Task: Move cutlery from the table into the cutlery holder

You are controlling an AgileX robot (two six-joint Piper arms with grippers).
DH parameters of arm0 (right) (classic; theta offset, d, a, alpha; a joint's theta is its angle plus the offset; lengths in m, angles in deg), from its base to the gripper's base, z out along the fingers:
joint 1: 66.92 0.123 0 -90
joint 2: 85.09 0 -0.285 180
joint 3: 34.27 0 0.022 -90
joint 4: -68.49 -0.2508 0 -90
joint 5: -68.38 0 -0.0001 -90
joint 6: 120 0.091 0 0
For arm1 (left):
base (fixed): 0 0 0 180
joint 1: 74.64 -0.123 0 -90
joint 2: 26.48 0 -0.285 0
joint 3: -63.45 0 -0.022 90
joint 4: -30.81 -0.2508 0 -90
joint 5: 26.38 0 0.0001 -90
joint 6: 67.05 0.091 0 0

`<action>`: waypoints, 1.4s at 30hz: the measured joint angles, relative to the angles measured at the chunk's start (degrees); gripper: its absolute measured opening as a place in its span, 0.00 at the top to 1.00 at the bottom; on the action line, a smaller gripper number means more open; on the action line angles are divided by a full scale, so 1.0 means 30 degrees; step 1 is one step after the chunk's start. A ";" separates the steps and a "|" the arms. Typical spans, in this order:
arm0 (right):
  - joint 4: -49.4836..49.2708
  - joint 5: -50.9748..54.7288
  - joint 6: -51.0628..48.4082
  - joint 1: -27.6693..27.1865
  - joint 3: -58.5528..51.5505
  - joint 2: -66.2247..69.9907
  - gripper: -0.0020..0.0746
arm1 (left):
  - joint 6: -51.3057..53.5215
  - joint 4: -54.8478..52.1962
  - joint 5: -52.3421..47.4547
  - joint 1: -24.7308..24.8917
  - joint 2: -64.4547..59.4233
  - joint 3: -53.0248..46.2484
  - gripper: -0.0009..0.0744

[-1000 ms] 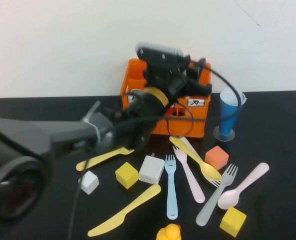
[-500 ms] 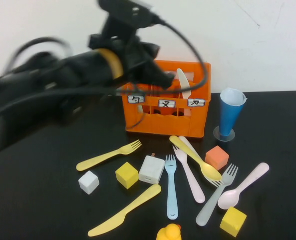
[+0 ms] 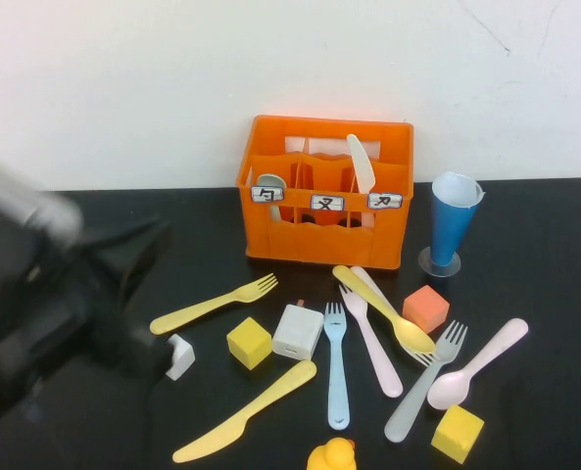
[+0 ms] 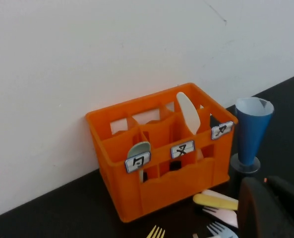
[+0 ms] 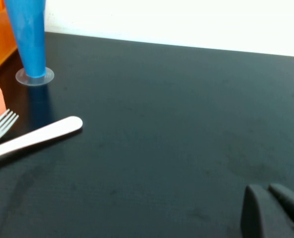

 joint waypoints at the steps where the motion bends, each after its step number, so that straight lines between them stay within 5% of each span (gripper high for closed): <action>1: 0.0000 0.0000 0.0000 0.0000 0.0000 0.0000 0.98 | 0.0000 -0.0013 -0.0045 0.0000 0.0573 -0.0413 0.99; 8: 0.0000 0.0000 0.0000 0.0000 0.0000 0.0000 0.98 | -0.0118 0.0111 -0.3825 0.0000 0.3873 -0.2037 0.99; 17: 0.0000 0.0000 0.0000 0.0000 0.0000 0.0000 0.98 | -0.4770 -0.1252 -0.9340 -0.0213 0.7218 -0.3091 0.99; 23: 0.0000 0.0000 0.0000 0.0000 0.0000 0.0000 0.98 | -0.4146 0.1327 -0.8590 -0.3914 1.1112 -0.6622 0.99; 31: 0.0000 0.0000 0.0000 0.0000 0.0000 0.0000 0.98 | 0.5289 0.7832 -0.7396 -1.0263 1.6747 -1.0212 0.99; 35: 0.0000 0.0000 0.0000 0.0000 0.0000 0.0000 0.98 | 0.6072 0.8337 -0.8324 -1.1804 1.6984 -1.0449 0.99; 42: 0.0000 0.0000 0.0000 0.0000 0.0000 0.0000 0.98 | 0.7257 0.9074 -0.8212 -1.2056 1.7029 -1.1539 0.99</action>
